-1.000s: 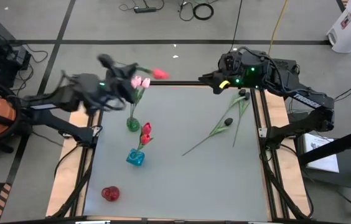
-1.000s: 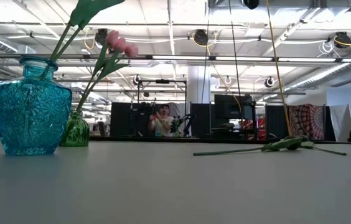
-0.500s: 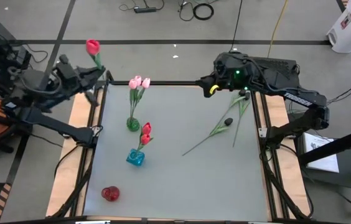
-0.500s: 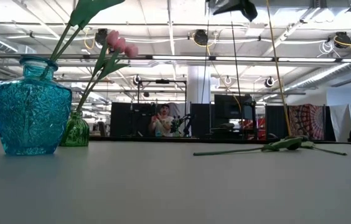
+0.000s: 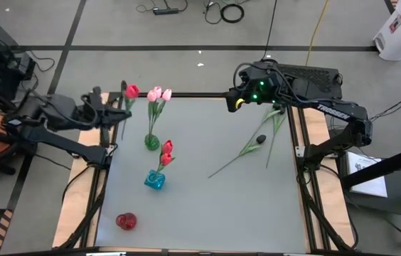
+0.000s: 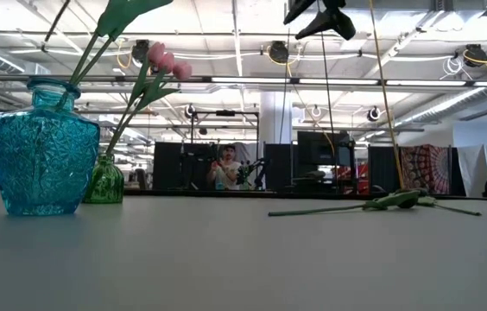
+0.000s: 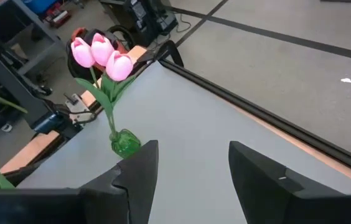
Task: Sort flowers into vase by color
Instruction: Put the red flower into the blue vase
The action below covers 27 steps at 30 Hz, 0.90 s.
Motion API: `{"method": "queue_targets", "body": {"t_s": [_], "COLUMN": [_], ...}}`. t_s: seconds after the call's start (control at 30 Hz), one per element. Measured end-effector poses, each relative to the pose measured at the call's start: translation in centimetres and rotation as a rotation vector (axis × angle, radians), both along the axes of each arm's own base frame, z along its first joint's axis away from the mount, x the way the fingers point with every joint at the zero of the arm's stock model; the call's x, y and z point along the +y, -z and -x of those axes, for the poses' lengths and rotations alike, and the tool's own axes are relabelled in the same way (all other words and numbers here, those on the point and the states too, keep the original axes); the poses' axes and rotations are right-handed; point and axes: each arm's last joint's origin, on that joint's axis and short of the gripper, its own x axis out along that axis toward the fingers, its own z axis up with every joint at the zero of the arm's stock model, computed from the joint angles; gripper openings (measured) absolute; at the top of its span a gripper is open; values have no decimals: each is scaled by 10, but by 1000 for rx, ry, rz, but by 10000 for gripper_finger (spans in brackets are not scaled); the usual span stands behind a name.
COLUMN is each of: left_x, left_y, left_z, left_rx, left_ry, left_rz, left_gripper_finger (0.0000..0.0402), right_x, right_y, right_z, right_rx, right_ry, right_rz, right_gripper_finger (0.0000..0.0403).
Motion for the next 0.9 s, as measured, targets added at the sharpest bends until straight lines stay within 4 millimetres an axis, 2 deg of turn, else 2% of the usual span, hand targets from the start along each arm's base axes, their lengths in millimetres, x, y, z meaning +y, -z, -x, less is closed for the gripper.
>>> {"method": "queue_targets", "body": {"t_s": [0.2, 0.33, 0.9], "left_x": [-3, -3, 3], "left_y": [26, 48, 128], "left_z": [-14, -12, 35], "left_rx": [-53, -82, -193], "left_ry": [21, 5, -35], "left_rz": [18, 68, 210], "left_gripper_finger": [7, 7, 7], "right_x": [0, 0, 0], "right_y": [1, 1, 3], "right_z": [0, 0, 1], "right_rx": [5, 4, 26], "right_ry": [0, 1, 2], "right_rz": [-3, -5, -14], "right_gripper_finger": [187, 187, 187]}}
